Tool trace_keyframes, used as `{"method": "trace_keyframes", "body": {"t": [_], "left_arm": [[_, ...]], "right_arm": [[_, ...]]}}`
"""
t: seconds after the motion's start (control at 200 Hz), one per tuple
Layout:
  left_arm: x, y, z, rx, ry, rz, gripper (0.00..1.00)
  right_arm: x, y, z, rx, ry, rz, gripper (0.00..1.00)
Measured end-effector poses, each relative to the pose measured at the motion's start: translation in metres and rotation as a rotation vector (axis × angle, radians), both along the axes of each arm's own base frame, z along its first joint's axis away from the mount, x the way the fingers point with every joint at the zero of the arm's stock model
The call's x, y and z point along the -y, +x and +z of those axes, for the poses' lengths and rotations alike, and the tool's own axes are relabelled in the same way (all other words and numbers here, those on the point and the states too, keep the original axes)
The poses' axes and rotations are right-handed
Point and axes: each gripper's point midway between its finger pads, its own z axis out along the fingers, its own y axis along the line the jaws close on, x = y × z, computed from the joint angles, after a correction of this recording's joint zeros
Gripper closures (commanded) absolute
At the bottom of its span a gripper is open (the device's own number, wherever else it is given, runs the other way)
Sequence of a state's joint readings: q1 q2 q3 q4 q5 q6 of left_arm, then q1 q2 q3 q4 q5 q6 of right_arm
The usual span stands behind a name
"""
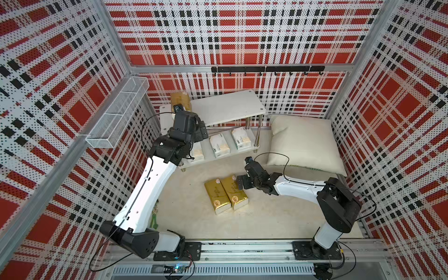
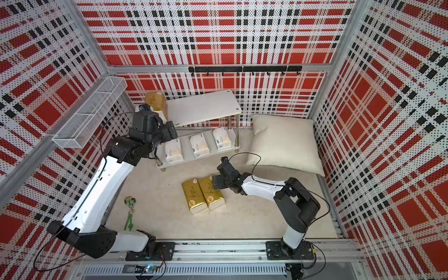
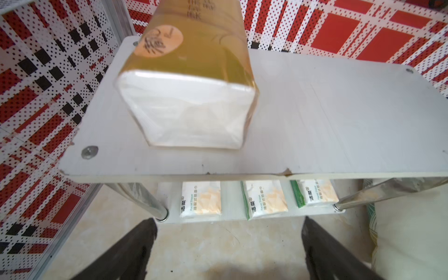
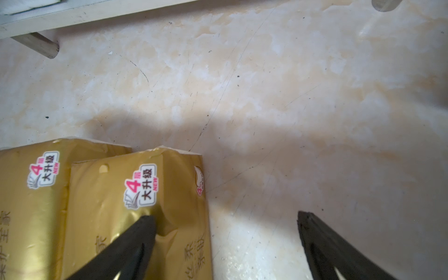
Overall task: Place the tissue boxes on the shelf by color
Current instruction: Place a box of tissues on the shelf, then pick up the box of tissues from the center of the board.
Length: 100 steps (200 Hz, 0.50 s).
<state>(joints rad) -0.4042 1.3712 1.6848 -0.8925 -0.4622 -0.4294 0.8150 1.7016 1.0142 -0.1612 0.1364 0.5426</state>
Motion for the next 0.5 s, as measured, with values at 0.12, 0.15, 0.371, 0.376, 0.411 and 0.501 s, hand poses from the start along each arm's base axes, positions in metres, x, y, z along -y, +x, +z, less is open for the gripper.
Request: {"method": "trace_keyframes", "body": {"t": [0.12, 0.15, 0.371, 0.376, 0.411, 0.501], "left_arm": [[0.015, -0.02, -0.016, -0.021, -0.003, -0.023, 0.03], [0.019, -0.025, -0.021, -0.028, -0.006, -0.029, 0.03], [0.044, -0.06, -0.073, -0.107, -0.022, -0.06, 0.05], [0.045, -0.061, -0.075, -0.111, -0.021, -0.063, 0.05], [0.051, -0.067, -0.087, -0.132, -0.021, -0.07, 0.05], [0.062, -0.08, -0.121, -0.191, -0.012, -0.078, 0.05]], "right_arm": [[0.0, 0.001, 0.002, 0.004, -0.006, -0.001, 0.0], [0.0, 0.001, 0.002, 0.004, -0.009, -0.002, 0.0], [0.007, -0.001, 0.005, 0.005, -0.03, -0.009, 0.0], [0.007, -0.002, 0.005, 0.005, -0.03, -0.009, 0.0], [0.008, -0.002, 0.007, 0.006, -0.032, -0.009, 0.0], [0.011, -0.003, 0.013, 0.013, -0.033, -0.012, 0.0]]}}
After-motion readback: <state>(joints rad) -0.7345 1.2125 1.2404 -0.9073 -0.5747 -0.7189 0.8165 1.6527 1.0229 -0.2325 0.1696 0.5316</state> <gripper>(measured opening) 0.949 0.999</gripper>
